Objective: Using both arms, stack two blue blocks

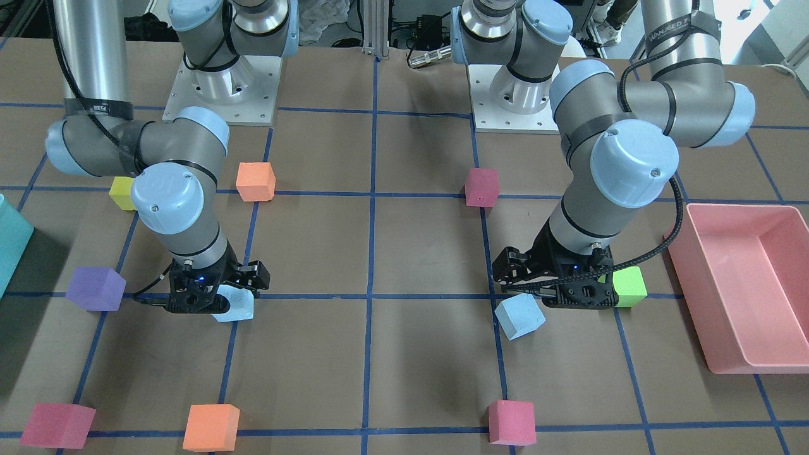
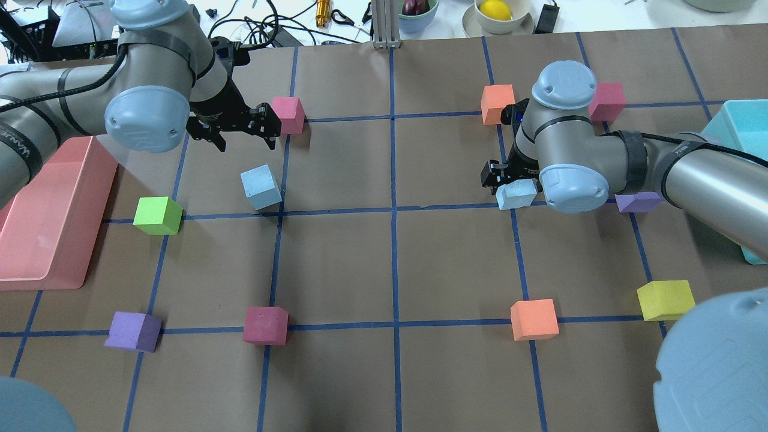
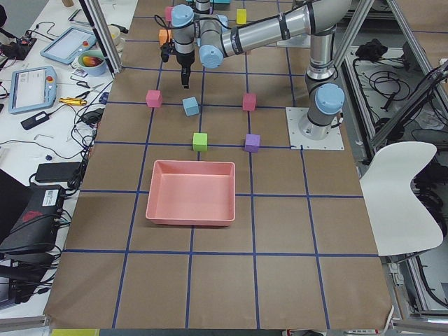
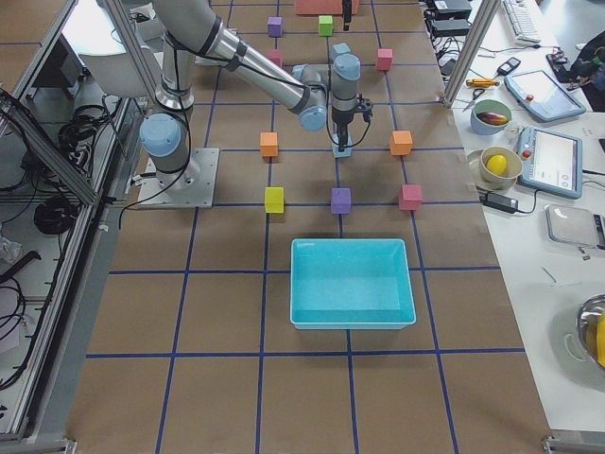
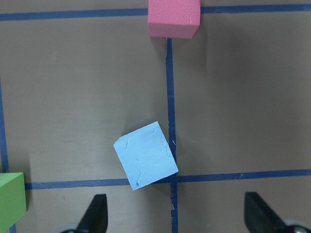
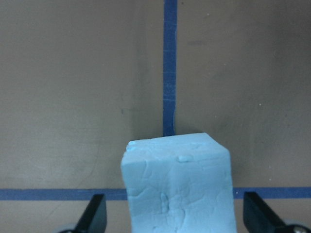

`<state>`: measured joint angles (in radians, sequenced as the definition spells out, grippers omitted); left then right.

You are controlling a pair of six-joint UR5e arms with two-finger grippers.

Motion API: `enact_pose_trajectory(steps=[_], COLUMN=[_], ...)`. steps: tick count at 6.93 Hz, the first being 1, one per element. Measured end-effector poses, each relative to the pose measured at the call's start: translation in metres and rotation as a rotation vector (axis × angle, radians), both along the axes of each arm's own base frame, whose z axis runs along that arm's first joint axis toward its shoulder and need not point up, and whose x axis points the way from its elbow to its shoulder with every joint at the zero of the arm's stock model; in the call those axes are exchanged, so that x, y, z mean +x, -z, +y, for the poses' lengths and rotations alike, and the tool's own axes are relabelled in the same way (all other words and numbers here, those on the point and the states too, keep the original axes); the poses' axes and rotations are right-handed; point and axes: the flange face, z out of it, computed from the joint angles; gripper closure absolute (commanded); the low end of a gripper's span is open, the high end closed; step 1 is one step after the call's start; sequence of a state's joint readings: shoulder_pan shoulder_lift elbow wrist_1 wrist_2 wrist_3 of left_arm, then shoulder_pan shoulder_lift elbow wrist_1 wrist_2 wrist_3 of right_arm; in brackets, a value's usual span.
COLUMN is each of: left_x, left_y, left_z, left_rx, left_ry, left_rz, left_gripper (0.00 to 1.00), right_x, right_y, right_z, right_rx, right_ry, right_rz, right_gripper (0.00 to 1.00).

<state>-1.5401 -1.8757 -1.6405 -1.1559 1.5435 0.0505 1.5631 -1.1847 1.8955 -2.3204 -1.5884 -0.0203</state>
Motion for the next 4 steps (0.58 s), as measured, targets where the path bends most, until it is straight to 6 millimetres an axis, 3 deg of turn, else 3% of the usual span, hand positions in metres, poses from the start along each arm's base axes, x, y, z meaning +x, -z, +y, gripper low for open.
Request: enact_pose_trajectory(steps=[1, 2, 4], left_x=[0.001, 0.005, 0.011], left_y=[0.008, 0.018, 0.044], left_z=[-0.002, -0.005, -0.01], left_rx=[0.007, 0.016, 0.039], left_ry=[-0.022, -0.06, -0.113], left_rz=[-0.004, -0.018, -0.042], left_gripper=[0.0, 0.0, 0.0], right_x=[0.0, 0.0, 0.001], right_y=[0.001, -0.003, -0.023], right_z=[-0.001, -0.005, -0.032], right_rx=[0.0, -0.009, -0.058], right_ry=[0.004, 0.007, 0.01], right_rz=[-0.001, -0.002, -0.004], right_gripper=[0.88, 0.93, 0.95])
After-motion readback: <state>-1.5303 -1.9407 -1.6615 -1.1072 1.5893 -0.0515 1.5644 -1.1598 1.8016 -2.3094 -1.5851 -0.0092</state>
